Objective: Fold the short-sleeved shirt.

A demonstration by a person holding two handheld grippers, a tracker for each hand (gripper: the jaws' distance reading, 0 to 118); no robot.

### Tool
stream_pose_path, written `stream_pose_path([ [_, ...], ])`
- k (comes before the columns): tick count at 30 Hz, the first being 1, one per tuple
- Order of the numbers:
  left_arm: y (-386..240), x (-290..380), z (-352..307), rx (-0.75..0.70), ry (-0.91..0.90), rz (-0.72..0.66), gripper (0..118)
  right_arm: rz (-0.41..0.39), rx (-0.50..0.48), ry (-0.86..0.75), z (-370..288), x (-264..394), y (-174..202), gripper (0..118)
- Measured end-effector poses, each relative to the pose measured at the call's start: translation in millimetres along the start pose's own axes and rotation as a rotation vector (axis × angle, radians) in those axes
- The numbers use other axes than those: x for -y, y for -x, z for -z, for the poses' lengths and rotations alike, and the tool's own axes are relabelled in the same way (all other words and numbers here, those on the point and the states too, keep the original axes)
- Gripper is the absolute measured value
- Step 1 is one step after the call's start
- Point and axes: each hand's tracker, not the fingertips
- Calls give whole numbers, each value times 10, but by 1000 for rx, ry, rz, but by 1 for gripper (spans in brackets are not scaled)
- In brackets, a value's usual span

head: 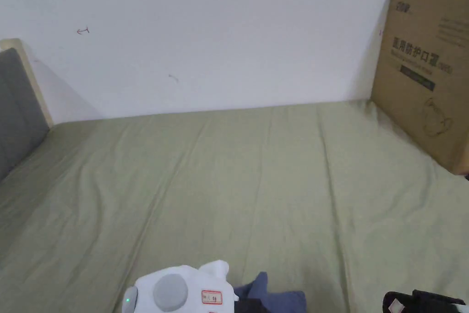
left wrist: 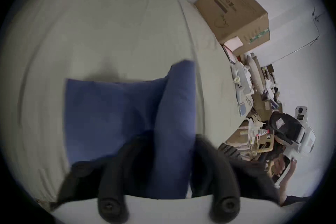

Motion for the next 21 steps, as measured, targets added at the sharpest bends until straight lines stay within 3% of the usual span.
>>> stream_pose_path([
  [2, -24, 29, 79, 98, 39, -50, 89, 21, -12, -2, -27, -17, -42, 0],
  [3, -24, 45, 59, 162, 20, -73, 102, 17, -10, -4, -38, -24, -41, 0],
  [5, -15, 59, -63, 233, -40, -78, 112, -5, 6, -10, -57, -38, -36, 0],
  [7, -36, 60, -266, 231, -119, -28, 111, -15, 11, -10, -64, -52, -40, 0],
  [9, -87, 67, -510, 61, -204, 68, 111, -12, 5, -13, -67, -62, -61, 0],
  [10, -110, 73, -582, -27, -218, 123, 107, -9, 3, -13, -60, -68, -74, 0],
  [11, -130, 97, -631, -84, -233, 174, 96, -7, 3, -13, -49, -71, -84, 0],
  [13, -176, 136, -653, -125, -249, 232, 16, -5, 4, -14, -21, -68, -102, 0],
  [14, -186, 148, -600, -136, -235, 242, 1, -3, 4, -11, -1, -69, -110, 0],
  [17, -154, 146, -351, -45, -133, 201, 0, -1, 6, -4, 37, -59, -113, 0],
  [21, -245, 215, 184, -64, -23, 221, 0, 1, 1, 8, 64, -75, -101, 0],
])
